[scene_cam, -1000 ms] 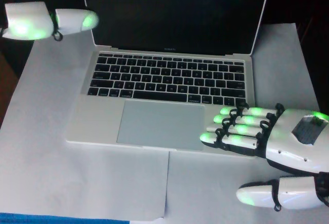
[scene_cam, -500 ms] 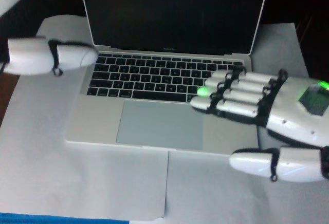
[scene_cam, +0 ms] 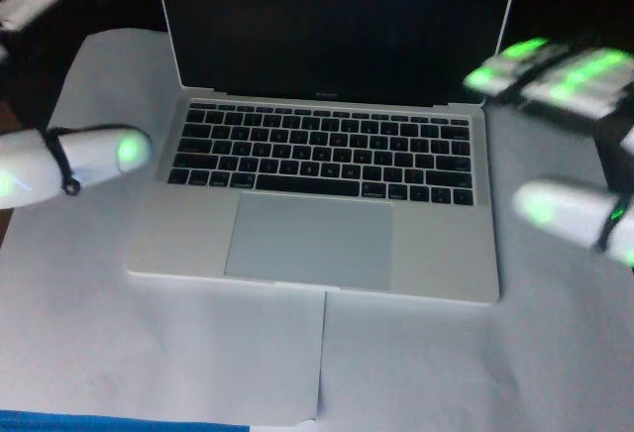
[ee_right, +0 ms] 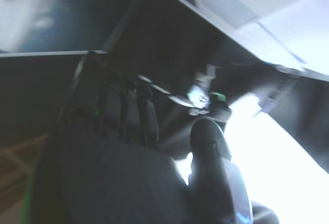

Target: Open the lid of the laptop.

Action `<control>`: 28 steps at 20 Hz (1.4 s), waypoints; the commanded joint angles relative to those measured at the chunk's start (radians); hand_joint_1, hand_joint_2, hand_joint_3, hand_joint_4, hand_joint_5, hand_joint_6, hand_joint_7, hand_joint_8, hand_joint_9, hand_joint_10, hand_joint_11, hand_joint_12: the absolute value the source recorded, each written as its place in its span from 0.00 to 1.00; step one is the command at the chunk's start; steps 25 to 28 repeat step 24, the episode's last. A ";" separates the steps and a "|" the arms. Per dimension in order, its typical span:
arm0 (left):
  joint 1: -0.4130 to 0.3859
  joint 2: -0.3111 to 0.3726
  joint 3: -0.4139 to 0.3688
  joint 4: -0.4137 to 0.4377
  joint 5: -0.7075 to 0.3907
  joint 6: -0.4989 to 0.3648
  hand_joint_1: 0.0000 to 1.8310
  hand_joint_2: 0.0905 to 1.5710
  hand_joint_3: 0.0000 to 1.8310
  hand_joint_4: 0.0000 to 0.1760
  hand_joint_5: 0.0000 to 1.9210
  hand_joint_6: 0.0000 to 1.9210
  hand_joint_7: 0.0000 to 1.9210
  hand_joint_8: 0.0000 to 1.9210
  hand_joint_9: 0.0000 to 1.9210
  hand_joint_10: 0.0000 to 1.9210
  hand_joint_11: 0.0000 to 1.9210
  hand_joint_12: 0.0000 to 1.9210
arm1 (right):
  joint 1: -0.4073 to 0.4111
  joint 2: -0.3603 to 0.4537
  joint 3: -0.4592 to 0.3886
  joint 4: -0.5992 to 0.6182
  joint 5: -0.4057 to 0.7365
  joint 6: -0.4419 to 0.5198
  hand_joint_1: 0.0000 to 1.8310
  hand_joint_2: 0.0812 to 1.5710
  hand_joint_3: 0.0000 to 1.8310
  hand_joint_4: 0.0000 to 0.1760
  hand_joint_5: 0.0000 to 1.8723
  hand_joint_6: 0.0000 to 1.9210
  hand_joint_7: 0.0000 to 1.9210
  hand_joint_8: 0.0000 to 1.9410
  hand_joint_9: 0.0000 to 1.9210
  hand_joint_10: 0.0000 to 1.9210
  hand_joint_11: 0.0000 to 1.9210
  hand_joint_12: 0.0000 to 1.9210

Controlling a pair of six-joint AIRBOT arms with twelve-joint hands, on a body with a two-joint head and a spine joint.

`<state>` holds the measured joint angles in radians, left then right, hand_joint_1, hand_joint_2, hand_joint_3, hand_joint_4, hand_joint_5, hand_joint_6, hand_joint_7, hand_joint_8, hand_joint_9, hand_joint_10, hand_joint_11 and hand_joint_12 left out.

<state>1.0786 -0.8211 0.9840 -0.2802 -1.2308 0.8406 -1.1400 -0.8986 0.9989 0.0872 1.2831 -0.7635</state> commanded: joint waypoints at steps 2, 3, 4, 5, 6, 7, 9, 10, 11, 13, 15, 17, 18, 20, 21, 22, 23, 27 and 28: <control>0.019 -0.004 -0.015 -0.009 -0.191 -0.015 0.23 0.59 0.00 0.77 0.02 0.00 0.00 0.00 0.00 0.00 0.00 0.00 | -0.041 0.023 -0.021 0.090 0.263 -0.013 0.03 0.86 0.00 0.00 0.10 0.00 0.10 0.01 0.08 0.01 0.05 0.01; 0.032 -0.003 -0.017 -0.013 -0.212 -0.032 0.21 0.61 0.00 0.71 0.02 0.00 0.00 0.00 0.00 0.00 0.00 0.00 | -0.074 0.039 -0.039 0.132 0.318 -0.034 0.02 0.86 0.00 0.02 0.11 0.01 0.12 0.01 0.09 0.01 0.06 0.01; 0.043 -0.003 -0.016 -0.013 -0.230 -0.065 0.18 0.60 0.00 0.79 0.02 0.00 0.00 0.00 0.01 0.00 0.02 0.01 | -0.110 0.053 -0.057 0.175 0.379 -0.054 0.04 0.83 0.00 0.18 0.12 0.01 0.12 0.00 0.09 0.00 0.06 0.01; 0.056 -0.001 -0.013 -0.013 -0.243 -0.091 0.17 0.60 0.00 0.85 0.02 0.00 0.01 0.00 0.01 0.00 0.03 0.01 | -0.144 0.069 -0.071 0.204 0.426 -0.059 0.03 0.83 0.00 0.23 0.12 0.00 0.11 0.00 0.08 0.00 0.05 0.01; 0.073 0.001 -0.015 -0.019 -0.260 -0.109 0.12 0.58 0.00 0.94 0.01 0.00 0.01 0.00 0.01 0.00 0.03 0.01 | -0.187 0.090 -0.089 0.241 0.476 -0.060 0.03 0.84 0.00 0.04 0.10 0.00 0.10 0.00 0.08 0.00 0.05 0.01; 0.087 0.002 -0.019 -0.028 -0.276 -0.114 0.12 0.58 0.00 0.98 0.00 0.00 0.01 0.00 0.01 0.00 0.02 0.01 | -0.207 0.103 -0.107 0.273 0.479 -0.060 0.03 0.82 0.00 0.09 0.10 0.00 0.10 0.00 0.09 0.00 0.04 0.01; 0.153 0.001 -0.028 -0.065 -0.348 -0.163 0.07 0.60 0.00 1.00 0.00 0.00 0.02 0.00 0.03 0.01 0.04 0.02 | -0.239 0.117 -0.130 0.294 0.479 -0.076 0.06 0.83 0.00 0.14 0.10 0.00 0.10 0.00 0.08 0.00 0.05 0.01; 0.207 0.004 -0.039 -0.098 -0.407 -0.188 0.05 0.61 0.01 1.00 0.00 0.00 0.03 0.00 0.03 0.01 0.05 0.03 | -0.247 0.118 -0.133 0.296 0.479 -0.076 0.05 0.83 0.00 0.19 0.10 0.00 0.10 0.00 0.08 0.00 0.05 0.01; 0.263 0.019 -0.061 -0.132 -0.452 -0.188 0.06 0.62 0.01 1.00 0.00 0.00 0.03 0.00 0.02 0.00 0.05 0.03 | -0.249 0.118 -0.136 0.296 0.479 -0.076 0.06 0.83 0.00 0.18 0.11 0.00 0.10 0.00 0.09 0.00 0.07 0.02; 0.323 0.039 -0.085 -0.165 -0.499 -0.189 0.09 0.60 0.00 1.00 0.00 0.00 0.02 0.00 0.01 0.00 0.03 0.02 | -0.249 0.118 -0.138 0.296 0.479 -0.076 0.04 0.83 0.00 0.11 0.10 0.00 0.10 0.00 0.09 0.00 0.06 0.02; 0.342 0.054 -0.100 -0.178 -0.500 -0.190 0.09 0.59 0.00 1.00 0.00 0.00 0.02 0.00 0.02 0.00 0.04 0.03 | -0.249 0.119 -0.138 0.296 0.479 -0.076 0.03 0.85 0.00 0.15 0.10 0.00 0.10 0.00 0.08 0.00 0.06 0.01; 0.342 0.055 -0.101 -0.176 -0.500 -0.190 0.08 0.59 0.00 1.00 0.00 0.00 0.02 0.00 0.03 0.00 0.05 0.04 | -0.249 0.120 -0.138 0.296 0.479 -0.076 0.07 0.83 0.00 0.26 0.11 0.00 0.11 0.00 0.10 0.00 0.07 0.02; 0.343 0.056 -0.099 -0.175 -0.500 -0.190 0.08 0.59 0.00 1.00 0.00 0.00 0.03 0.00 0.03 0.00 0.06 0.05 | -0.249 0.121 -0.138 0.296 0.479 -0.076 0.06 0.83 0.00 0.25 0.11 0.00 0.11 0.00 0.10 0.00 0.07 0.02; 0.344 0.055 -0.098 -0.179 -0.500 -0.191 0.08 0.59 0.00 1.00 0.00 0.00 0.03 0.00 0.03 0.00 0.05 0.05 | -0.252 0.123 -0.138 0.300 0.479 -0.076 0.04 0.85 0.00 0.14 0.11 0.00 0.11 0.00 0.10 0.00 0.07 0.02; 0.343 0.054 -0.096 -0.181 -0.500 -0.191 0.08 0.59 0.00 1.00 0.00 0.00 0.02 0.00 0.03 0.00 0.05 0.05 | -0.252 0.123 -0.138 0.302 0.479 -0.076 0.04 0.85 0.00 0.17 0.11 0.00 0.11 0.00 0.10 0.00 0.06 0.02; 0.343 0.053 -0.095 -0.181 -0.500 -0.191 0.09 0.57 0.00 1.00 0.00 0.00 0.02 0.00 0.03 0.00 0.06 0.05 | -0.252 0.123 -0.138 0.303 0.479 -0.076 0.04 0.84 0.00 0.12 0.11 0.00 0.11 0.00 0.09 0.00 0.06 0.01; 0.343 0.052 -0.094 -0.181 -0.500 -0.192 0.09 0.57 0.00 1.00 0.00 0.00 0.02 0.00 0.04 0.00 0.06 0.05 | -0.252 0.123 -0.138 0.303 0.479 -0.076 0.04 0.84 0.00 0.11 0.11 0.00 0.11 0.00 0.09 0.00 0.06 0.01; 0.343 0.051 -0.094 -0.181 -0.500 -0.192 0.09 0.57 0.00 1.00 0.00 0.00 0.02 0.00 0.04 0.00 0.06 0.05 | -0.252 0.123 -0.138 0.303 0.479 -0.076 0.04 0.84 0.00 0.11 0.11 0.00 0.11 0.00 0.09 0.00 0.06 0.01; 0.343 0.051 -0.094 -0.181 -0.500 -0.192 0.09 0.57 0.00 1.00 0.00 0.00 0.02 0.00 0.04 0.00 0.06 0.05 | -0.252 0.123 -0.138 0.303 0.479 -0.076 0.04 0.84 0.00 0.11 0.11 0.00 0.11 0.00 0.09 0.00 0.06 0.01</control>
